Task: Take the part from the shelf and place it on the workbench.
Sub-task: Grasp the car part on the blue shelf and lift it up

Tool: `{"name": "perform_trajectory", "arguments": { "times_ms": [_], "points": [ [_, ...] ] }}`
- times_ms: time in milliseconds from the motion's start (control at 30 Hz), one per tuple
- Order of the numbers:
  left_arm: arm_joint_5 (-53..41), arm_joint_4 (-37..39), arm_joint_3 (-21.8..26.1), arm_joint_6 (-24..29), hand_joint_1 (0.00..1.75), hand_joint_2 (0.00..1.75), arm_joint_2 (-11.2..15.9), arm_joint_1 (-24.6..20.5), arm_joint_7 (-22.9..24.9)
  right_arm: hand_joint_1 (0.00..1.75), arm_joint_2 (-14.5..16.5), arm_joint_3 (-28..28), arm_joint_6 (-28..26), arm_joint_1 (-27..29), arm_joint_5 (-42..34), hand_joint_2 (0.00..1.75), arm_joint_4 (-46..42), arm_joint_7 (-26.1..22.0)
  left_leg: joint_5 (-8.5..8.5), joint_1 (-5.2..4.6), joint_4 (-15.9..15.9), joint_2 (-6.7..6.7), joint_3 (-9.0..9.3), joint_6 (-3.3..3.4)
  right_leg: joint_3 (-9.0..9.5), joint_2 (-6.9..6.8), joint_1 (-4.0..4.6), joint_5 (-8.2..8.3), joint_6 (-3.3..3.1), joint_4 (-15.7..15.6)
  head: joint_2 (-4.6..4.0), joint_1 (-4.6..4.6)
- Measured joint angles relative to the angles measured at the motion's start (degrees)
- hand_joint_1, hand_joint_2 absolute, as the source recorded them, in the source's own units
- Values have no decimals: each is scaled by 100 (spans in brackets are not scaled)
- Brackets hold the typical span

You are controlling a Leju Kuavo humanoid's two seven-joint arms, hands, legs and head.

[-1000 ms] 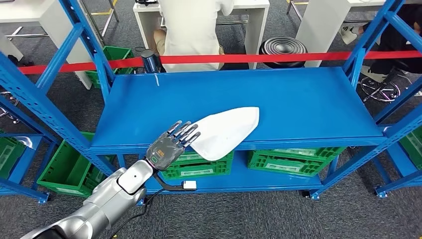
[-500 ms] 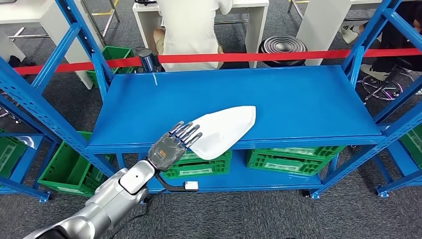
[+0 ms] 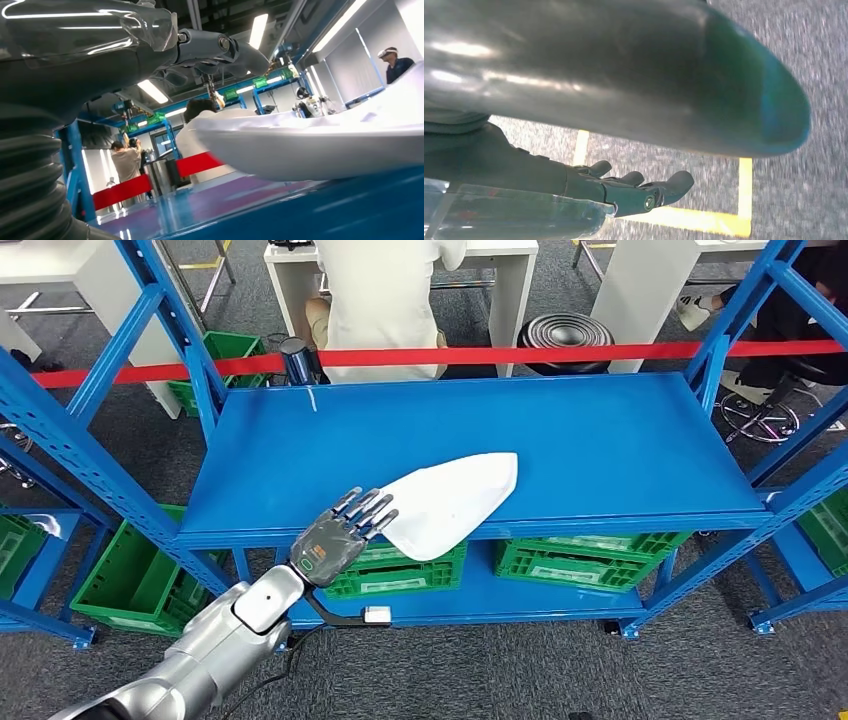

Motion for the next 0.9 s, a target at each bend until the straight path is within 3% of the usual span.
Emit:
{"name": "perform_trajectory", "arguments": {
  "times_ms": [33, 100, 167, 200, 233, 300, 367, 500, 567, 633, 667, 700, 733, 833, 900],
  "points": [
    [9, 1, 8, 0, 0, 175, -12, -2, -38, 0, 4, 1, 0, -3, 10, 0, 4, 1, 42, 14, -65, 4, 38, 28, -100, -7, 8, -99, -14, 202, 0, 7],
    [22, 15, 9, -1, 0, 175, -53, 10, -120, 0, 10, 1, -1, -8, 22, 0, 23, 2, 77, 18, -105, 5, 47, 62, -441, -13, 8, -393, -57, 905, 0, 19],
    [35, 36, 7, -1, 0, 175, -95, 51, -199, 0, 15, 1, -1, -5, 44, 0, 53, 6, 76, 6, -98, 3, 37, 62, -720, -14, 5, -552, -30, 1459, 0, 23],
    [42, 43, 6, -1, 0, 175, -115, 69, -234, 0, 15, 1, 0, -1, 60, 0, 67, 10, 72, 4, -90, 1, 34, 57, -717, -16, -1, -510, 14, 1443, 0, 23],
    [56, 48, 7, 0, 0, 175, -138, 82, -267, 0, 11, 1, 4, 2, 80, 0, 81, 18, 62, 7, -72, -3, 31, 44, -601, -20, -11, -390, 73, 1204, 0, 24],
    [85, 50, 20, 0, 0, 175, -180, 89, -341, 0, 1, 1, 16, 2, 105, 0, 99, 38, 11, -1, 15, -12, 3, -16, -197, -42, -32, -108, 157, 422, 0, 30],
    [114, 50, 40, 0, 0, 175, -209, 96, -419, 0, -7, 0, 25, 7, 117, 0, 106, 55, -46, -23, 118, -13, -49, -81, 16, -38, -35, 10, 112, 3, 0, 25],
    [126, 47, 96, 1, 0, 175, -261, 146, -506, 0, 21, -1, 26, 24, 128, 0, 126, 65, -134, 8, 236, -11, -110, -152, 10, -9, -40, 22, -32, -11, 0, 15],
    [92, 46, 122, 1, 0, 175, -283, 163, -514, 0, 36, -3, 26, 21, 142, 0, 134, 64, -413, 37, 680, -11, -303, -227, 12, -3, -56, 29, -79, -17, 0, 6],
    [32, 52, 127, 1, 0, 175, -293, 188, -514, 0, 40, -3, 29, 25, 165, 0, 144, 63, -757, 60, 1430, -10, -654, -282, 7, -2, -47, 28, -99, -15, 0, 1],
    [2, 58, 124, 0, 0, 175, -294, 207, -514, 0, 43, -3, 31, 28, 177, 0, 150, 63, -830, 66, 1698, -9, -788, -288, 5, -1, -39, 27, -100, -14, 0, 1],
    [-21, 63, 119, 0, 0, 175, -294, 224, -514, 0, 45, -3, 36, 30, 185, 0, 158, 63, -791, 67, 1759, -10, -826, -276, 7, 3, -30, 26, -100, -14, 0, 0],
    [-35, 68, 115, 0, 0, 175, -295, 234, -512, 0, 49, -3, 42, 31, 191, 0, 166, 63, -645, 63, 1583, -11, -750, -244, 11, 9, -18, 26, -100, -14, 0, 0],
    [-69, 69, 109, 1, 0, 175, -297, 223, -483, 0, 81, -3, 66, 30, 197, 0, 181, 63, -146, 10, 472, -11, -212, -60, 26, 28, 15, 30, -93, -25, 0, 8],
    [-111, 72, 104, 1, 0, 175, -295, 211, -432, 0, 101, -3, 84, 39, 197, 0, 188, 63, -104, -44, 197, 1, -82, 14, 16, 23, 7, 41, -72, -37, 0, 13]
  ]
}}
